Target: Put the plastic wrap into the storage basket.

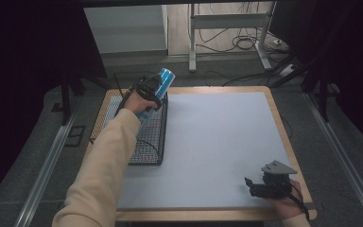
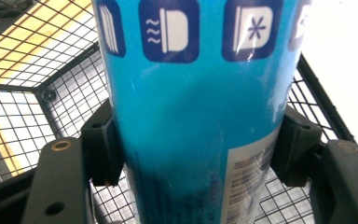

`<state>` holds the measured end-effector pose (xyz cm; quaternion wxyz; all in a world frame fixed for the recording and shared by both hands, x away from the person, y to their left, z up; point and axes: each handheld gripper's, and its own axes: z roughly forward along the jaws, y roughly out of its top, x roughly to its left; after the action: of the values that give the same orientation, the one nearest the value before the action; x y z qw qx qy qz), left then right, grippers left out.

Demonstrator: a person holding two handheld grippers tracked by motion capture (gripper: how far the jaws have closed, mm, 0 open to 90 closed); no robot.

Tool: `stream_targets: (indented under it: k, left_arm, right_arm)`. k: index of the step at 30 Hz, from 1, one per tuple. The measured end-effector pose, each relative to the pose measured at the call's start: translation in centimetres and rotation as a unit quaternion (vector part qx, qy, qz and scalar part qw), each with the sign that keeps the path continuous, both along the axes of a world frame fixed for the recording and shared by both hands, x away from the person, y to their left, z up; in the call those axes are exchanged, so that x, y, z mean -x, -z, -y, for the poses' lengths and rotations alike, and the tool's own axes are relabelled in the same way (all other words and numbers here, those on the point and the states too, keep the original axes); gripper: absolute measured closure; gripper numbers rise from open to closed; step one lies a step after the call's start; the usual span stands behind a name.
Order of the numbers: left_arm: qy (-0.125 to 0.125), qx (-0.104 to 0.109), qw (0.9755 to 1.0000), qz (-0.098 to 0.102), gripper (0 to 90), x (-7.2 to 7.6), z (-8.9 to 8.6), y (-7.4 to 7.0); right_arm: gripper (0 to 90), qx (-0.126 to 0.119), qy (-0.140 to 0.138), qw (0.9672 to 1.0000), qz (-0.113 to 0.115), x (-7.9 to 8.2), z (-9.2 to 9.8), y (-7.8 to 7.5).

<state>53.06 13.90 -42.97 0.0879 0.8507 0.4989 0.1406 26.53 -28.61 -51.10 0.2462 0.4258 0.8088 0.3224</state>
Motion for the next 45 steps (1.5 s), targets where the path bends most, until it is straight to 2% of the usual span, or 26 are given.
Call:
stream_targets:
  k: [4, 7, 10, 12, 15, 19, 23, 27, 30, 32, 38, 42, 45]
  left_arm:
    - [-0.010, 0.000, 0.9999, 0.001, 31.3, -0.2, 0.0, 0.2]
    - [-0.008, -0.003, 1.0000, 0.003, 31.2, -0.3, -0.1, 0.3]
    - [-0.003, -0.012, 0.9996, 0.025, 29.0, -0.1, 0.2, -0.1]
    - [-0.014, 0.012, 0.9989, 0.044, 30.2, 0.1, 0.2, -0.6]
    - [-0.010, 0.009, 0.9993, 0.036, 25.7, 0.5, 0.1, -0.9]
    - [-0.018, 0.023, 0.9976, 0.062, 20.7, 1.9, 0.0, -2.1]
    - [-0.004, 0.030, 0.9969, 0.072, 17.1, 3.7, 0.2, -3.5]
    - [0.010, 0.058, 0.9941, 0.091, 16.4, 5.5, 0.4, -4.9]
    - [0.026, 0.088, 0.9916, 0.092, 16.4, 7.2, 0.5, -5.9]
    - [0.038, 0.097, 0.9905, 0.089, 16.3, 8.0, 0.7, -6.1]
    - [0.069, 0.126, 0.9855, 0.090, 16.4, 10.7, 1.6, -5.7]
    - [0.086, 0.138, 0.9818, 0.098, 16.5, 12.6, 2.4, -5.2]
    - [0.105, 0.152, 0.9783, 0.094, 16.4, 14.3, 3.3, -4.9]
  right_arm:
    - [8.9, 0.000, 0.000, 1.0000, 0.001, 0.0, 0.0, 0.0]
    - [8.9, -0.001, 0.002, 1.0000, 0.002, 0.0, 0.1, -0.1]
    - [8.9, -0.001, 0.002, 1.0000, 0.003, 0.0, 0.1, -0.1]
    - [8.9, 0.000, 0.000, 1.0000, 0.000, 0.0, 0.0, 0.0]
    - [9.0, 0.001, -0.002, 1.0000, 0.000, 0.1, -0.1, 0.0]
    - [8.9, 0.000, -0.003, 1.0000, 0.000, 0.1, -0.1, 0.0]
    - [8.9, 0.000, -0.003, 1.0000, -0.001, 0.1, -0.1, -0.1]
    - [8.9, 0.001, -0.004, 1.0000, 0.000, 0.1, -0.2, -0.1]
    - [8.9, 0.003, -0.003, 1.0000, 0.002, 0.1, -0.2, -0.1]
    - [8.9, 0.003, -0.003, 1.0000, 0.003, 0.2, -0.2, -0.1]
    - [8.9, 0.005, -0.004, 1.0000, 0.001, 0.2, -0.3, -0.1]
    - [9.0, 0.005, -0.004, 1.0000, 0.004, 0.2, -0.3, -0.2]
    - [8.9, 0.006, -0.003, 1.0000, 0.003, 0.2, -0.2, -0.1]
